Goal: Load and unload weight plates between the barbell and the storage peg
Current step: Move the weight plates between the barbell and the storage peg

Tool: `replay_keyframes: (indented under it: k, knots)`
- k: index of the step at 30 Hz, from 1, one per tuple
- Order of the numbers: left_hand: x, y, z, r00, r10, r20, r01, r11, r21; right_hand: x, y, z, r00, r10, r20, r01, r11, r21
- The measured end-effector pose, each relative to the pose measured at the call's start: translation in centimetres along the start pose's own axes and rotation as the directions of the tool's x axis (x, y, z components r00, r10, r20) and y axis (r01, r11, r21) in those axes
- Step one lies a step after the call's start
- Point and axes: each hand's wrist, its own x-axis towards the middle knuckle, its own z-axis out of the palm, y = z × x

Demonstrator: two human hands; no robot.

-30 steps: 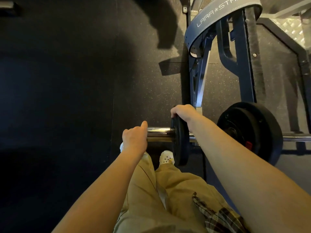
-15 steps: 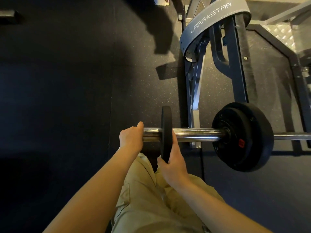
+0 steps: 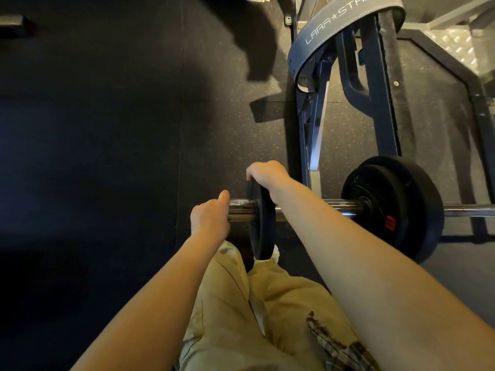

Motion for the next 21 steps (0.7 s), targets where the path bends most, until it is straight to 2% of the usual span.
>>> replay_keyframes:
  k: [6,10,13,16,18,21]
  knots:
    - [0.5,0.0,-0.6,0.998,-0.001,0.068,-0.002,0.999,0.053,0.3,-1.0,1.2,0.997,0.04,-0.067,-0.044,0.998,-0.055]
    - [0.5,-0.3,-0.8,0.997,0.02,0.07,-0.022,0.999,0.031,-2.7,3.3,3.6,0.977,-0.148,-0.152,0.158,0.986,0.057]
    - [0.6,-0.6,-1.0,0.996,0.041,0.085,-0.045,0.998,0.044,-5.1,7.6,5.4,0.956,-0.265,-0.128,0.281,0.95,0.139]
    - [0.7,-1.2,-1.3,0.99,0.087,0.113,-0.088,0.996,0.008,-6.5,10.0,6.2,0.933,-0.326,-0.152,0.335,0.942,0.037]
    - [0.6,-2.0,-0.9,0.985,0.11,0.129,-0.104,0.993,-0.052,-6.6,10.3,6.5,0.908,-0.372,-0.192,0.353,0.927,-0.129]
    - [-0.5,-3.2,-0.6,0.98,0.035,0.196,0.019,0.963,-0.268,-6.3,9.2,6.7,0.907,-0.354,-0.229,0.283,0.914,-0.29]
